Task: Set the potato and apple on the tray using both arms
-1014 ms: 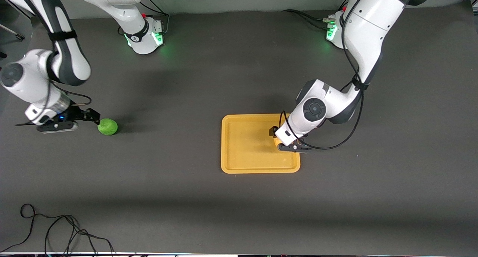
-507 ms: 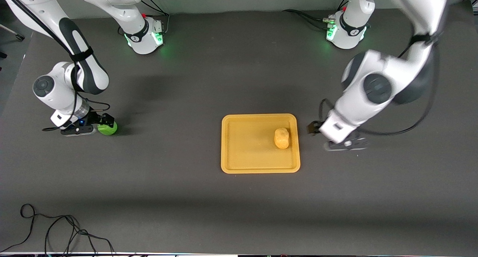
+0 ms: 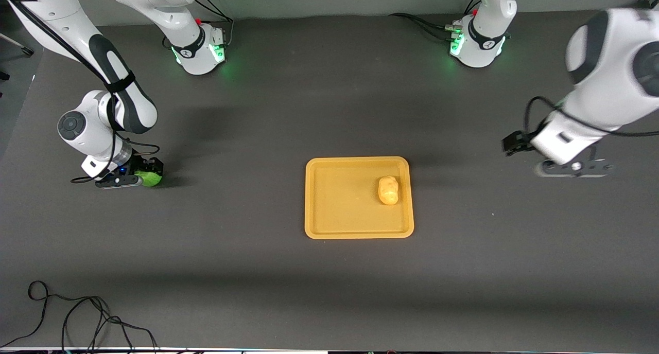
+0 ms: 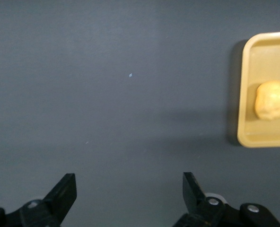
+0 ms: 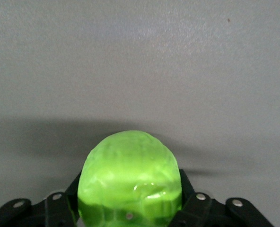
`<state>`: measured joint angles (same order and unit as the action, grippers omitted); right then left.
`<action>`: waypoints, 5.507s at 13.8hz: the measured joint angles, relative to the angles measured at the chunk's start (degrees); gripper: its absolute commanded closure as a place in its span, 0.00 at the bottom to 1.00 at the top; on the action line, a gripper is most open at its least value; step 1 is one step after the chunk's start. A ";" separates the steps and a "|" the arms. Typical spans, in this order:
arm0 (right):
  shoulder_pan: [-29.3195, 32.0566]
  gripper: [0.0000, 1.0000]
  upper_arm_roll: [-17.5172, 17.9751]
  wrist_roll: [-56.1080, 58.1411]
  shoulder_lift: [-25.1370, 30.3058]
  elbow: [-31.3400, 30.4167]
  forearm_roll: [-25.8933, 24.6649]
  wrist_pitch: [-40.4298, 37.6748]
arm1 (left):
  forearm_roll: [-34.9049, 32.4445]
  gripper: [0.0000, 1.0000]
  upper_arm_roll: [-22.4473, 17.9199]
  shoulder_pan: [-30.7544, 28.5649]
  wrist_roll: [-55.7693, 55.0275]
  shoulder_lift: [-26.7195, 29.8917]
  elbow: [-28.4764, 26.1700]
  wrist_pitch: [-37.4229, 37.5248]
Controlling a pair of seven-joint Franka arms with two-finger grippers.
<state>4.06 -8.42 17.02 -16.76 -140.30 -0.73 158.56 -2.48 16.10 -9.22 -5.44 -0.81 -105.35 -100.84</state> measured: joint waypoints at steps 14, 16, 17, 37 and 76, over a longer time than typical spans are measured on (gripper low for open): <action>-14.12 0.54 1.06 -12.18 8.13 43.88 2.85 -53.33 | 1.44 0.00 -5.37 -3.33 7.52 3.62 0.12 0.12; -20.67 0.54 1.31 -21.51 4.87 49.02 2.87 -54.65 | 1.54 0.00 -6.45 -3.38 9.19 3.96 0.25 0.12; -24.01 0.54 1.39 -26.20 2.83 51.73 2.87 -55.24 | 1.55 0.00 -7.60 -3.02 10.70 4.03 0.35 0.15; -50.09 0.54 4.66 -64.50 -42.83 82.39 2.85 -38.33 | 3.51 0.00 -21.66 13.42 10.17 1.14 3.35 -0.77; -10.18 0.00 2.13 -16.90 14.47 48.74 2.22 -65.26 | 3.20 0.00 -21.78 13.46 10.75 -4.85 8.35 -1.27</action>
<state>-6.12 -6.29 0.13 -2.29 -91.56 1.48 93.31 0.72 -5.69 4.24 5.31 -5.66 -97.00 -102.11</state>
